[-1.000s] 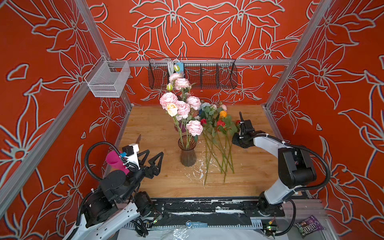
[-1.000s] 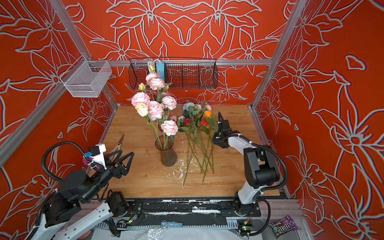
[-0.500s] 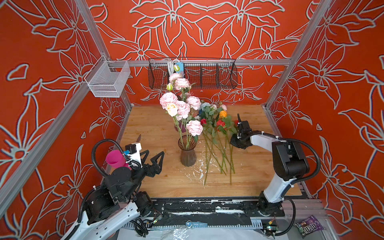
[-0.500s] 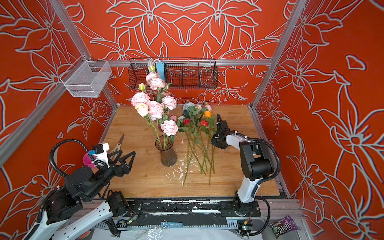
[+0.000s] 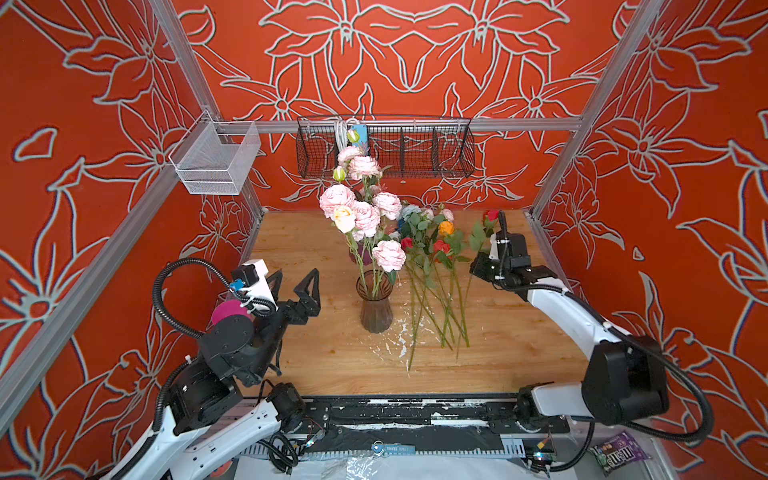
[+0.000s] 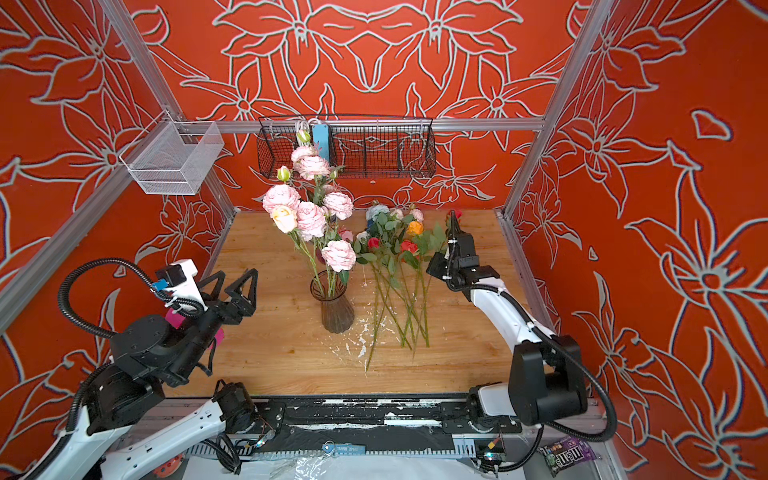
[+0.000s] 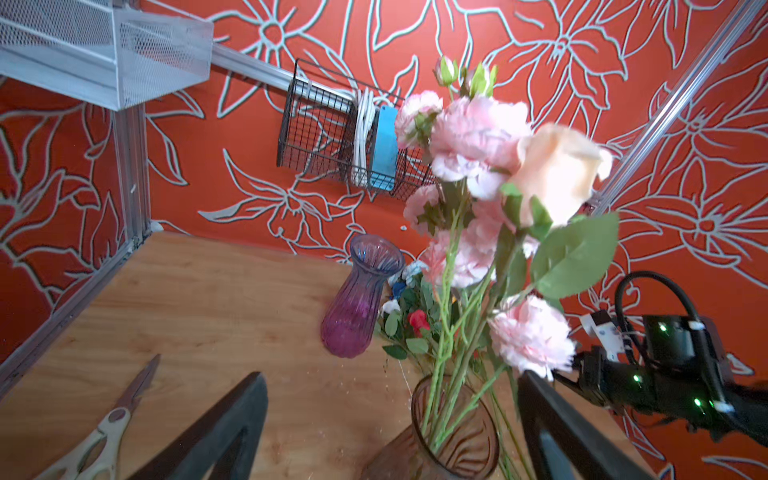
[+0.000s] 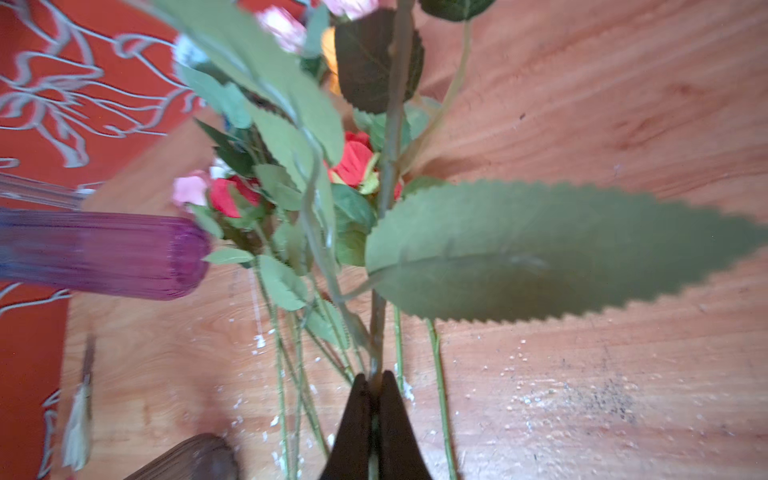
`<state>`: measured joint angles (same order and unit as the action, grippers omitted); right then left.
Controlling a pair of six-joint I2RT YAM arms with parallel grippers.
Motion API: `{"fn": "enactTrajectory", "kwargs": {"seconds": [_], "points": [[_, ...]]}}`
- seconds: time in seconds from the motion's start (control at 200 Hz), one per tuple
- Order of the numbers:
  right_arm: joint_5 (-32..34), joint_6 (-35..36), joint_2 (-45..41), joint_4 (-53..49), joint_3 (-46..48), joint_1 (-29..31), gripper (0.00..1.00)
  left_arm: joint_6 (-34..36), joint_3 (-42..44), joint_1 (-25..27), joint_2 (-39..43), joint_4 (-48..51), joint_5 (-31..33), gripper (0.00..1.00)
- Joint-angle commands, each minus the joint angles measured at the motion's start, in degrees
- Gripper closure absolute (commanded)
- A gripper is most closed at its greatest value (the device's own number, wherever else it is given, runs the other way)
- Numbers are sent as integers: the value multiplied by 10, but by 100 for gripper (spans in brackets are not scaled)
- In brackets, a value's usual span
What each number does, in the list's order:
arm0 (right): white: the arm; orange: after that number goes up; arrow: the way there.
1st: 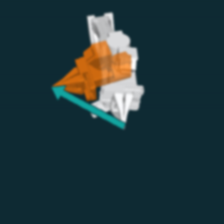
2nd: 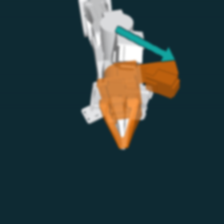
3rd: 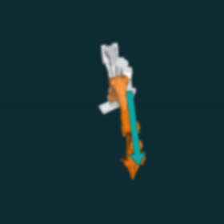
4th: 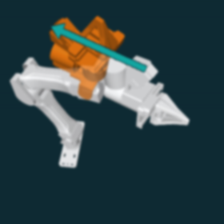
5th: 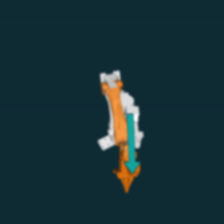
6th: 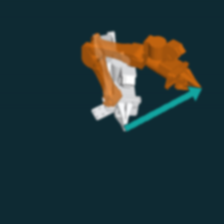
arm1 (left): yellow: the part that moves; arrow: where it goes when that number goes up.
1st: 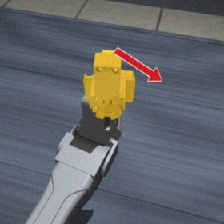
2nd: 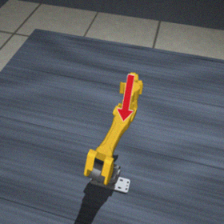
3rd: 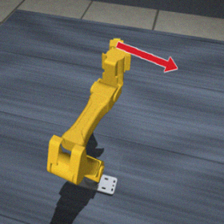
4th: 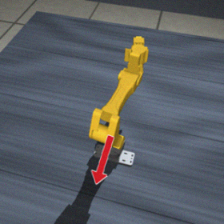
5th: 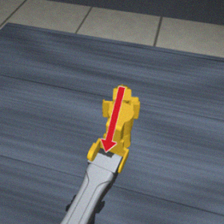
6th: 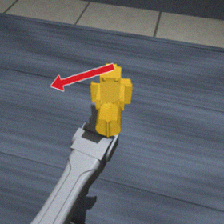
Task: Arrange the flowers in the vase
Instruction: 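Grasp a red rose stem in the pile with the right gripper and lift it upright, then move the red rose over the brownish vase and lower it in with the right gripper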
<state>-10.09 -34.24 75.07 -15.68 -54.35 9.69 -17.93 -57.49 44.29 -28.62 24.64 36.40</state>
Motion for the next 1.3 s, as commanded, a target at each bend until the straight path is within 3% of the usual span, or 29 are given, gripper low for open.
{"fn": "enactTrajectory", "kwargs": {"seconds": [0.0, 0.125, 0.23, 0.295, 0.5, 0.6, 0.716, 0.851, 1.081, 1.296], "points": [[-15, 3, -43, 4, 13, 0, 100, 26, -20, -2, -35, -87, 21, 6], [-35, 1, -105, 30, 18, 19, 100, 53, -23, -13, -83, -153, 31, 3], [-18, 3, -170, 69, 14, 64, 100, 13, -34, -67, -122, -148, -25, 2], [4, 15, -199, 93, -2, 105, 100, -35, -28, -125, -141, -131, -72, 2], [68, 84, -202, 133, -120, 233, 100, -194, 67, -396, -173, -133, -292, 2], [77, 111, -174, 184, -165, 282, 100, -280, 123, -483, -191, -181, -363, 2], [78, 146, -120, 240, -215, 332, 100, -325, 133, -558, -229, -199, -426, 3], [80, 191, -49, 259, -293, 382, 100, -344, 135, -592, -260, -217, -480, 5], [70, 242, 46, 291, -377, 418, 100, -340, 134, -600, -245, -229, -497, 5], [66, 264, 93, 327, -378, 426, 100, -327, 130, -601, -243, -228, -495, 5]]}}
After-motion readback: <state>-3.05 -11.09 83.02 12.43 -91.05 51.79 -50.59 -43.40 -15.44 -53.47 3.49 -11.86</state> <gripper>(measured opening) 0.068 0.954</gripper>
